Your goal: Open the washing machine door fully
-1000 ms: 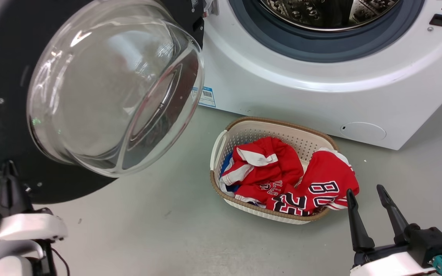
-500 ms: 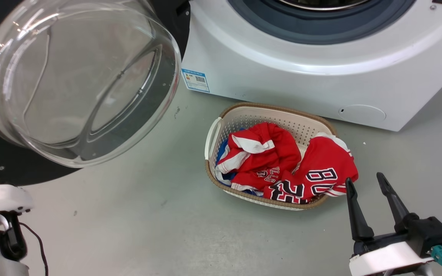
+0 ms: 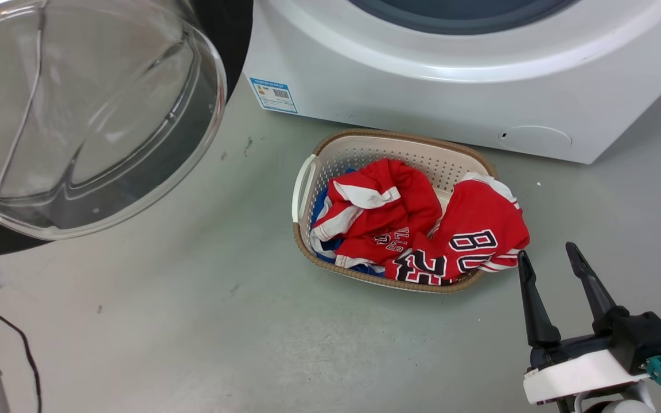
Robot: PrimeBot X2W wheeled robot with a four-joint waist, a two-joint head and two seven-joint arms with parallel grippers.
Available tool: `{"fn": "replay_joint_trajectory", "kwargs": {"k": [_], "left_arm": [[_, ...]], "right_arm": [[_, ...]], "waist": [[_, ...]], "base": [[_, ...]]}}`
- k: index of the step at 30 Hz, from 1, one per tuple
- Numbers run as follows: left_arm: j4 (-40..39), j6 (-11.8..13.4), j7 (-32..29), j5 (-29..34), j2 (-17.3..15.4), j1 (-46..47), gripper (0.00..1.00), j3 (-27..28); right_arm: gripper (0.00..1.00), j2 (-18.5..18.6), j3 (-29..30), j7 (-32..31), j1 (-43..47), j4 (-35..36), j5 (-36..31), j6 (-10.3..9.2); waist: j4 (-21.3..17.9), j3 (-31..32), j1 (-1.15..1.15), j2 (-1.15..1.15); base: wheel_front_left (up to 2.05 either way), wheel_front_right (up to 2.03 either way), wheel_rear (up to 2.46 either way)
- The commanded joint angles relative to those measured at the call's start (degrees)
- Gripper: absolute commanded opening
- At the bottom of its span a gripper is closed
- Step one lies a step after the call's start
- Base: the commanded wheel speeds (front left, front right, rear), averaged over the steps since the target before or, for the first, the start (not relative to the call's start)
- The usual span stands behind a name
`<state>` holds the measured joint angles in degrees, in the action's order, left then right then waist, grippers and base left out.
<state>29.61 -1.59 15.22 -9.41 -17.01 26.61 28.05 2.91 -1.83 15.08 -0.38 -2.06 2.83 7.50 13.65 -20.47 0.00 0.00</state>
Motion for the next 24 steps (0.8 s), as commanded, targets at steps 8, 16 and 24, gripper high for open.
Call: {"fn": "replay_joint_trajectory", "kwargs": {"k": [8,16,24], "left_arm": [[4.48,-1.75,-0.13,0.84,-3.51,4.21,0.00,2.65],[5.72,-2.80,-0.13,2.14,-3.89,5.27,0.00,4.03],[4.18,-3.49,-0.12,3.46,-2.87,2.11,0.00,5.37]], "right_arm": [[1.00,-0.07,0.18,0.12,-1.55,0.45,-0.86,-0.01],[1.00,-0.07,-0.11,0.12,-1.87,0.10,-0.69,-0.01],[1.00,-0.07,-0.85,0.11,-0.99,-0.69,0.76,-0.01]], "waist": [[-0.71,-1.58,0.00,0.00],[-1.14,-1.38,0.00,0.00],[-2.02,1.98,0.00,0.00]], "base": [[0.00,0.00,0.00],[0.00,0.00,0.00],[0.00,0.00,0.00]]}}
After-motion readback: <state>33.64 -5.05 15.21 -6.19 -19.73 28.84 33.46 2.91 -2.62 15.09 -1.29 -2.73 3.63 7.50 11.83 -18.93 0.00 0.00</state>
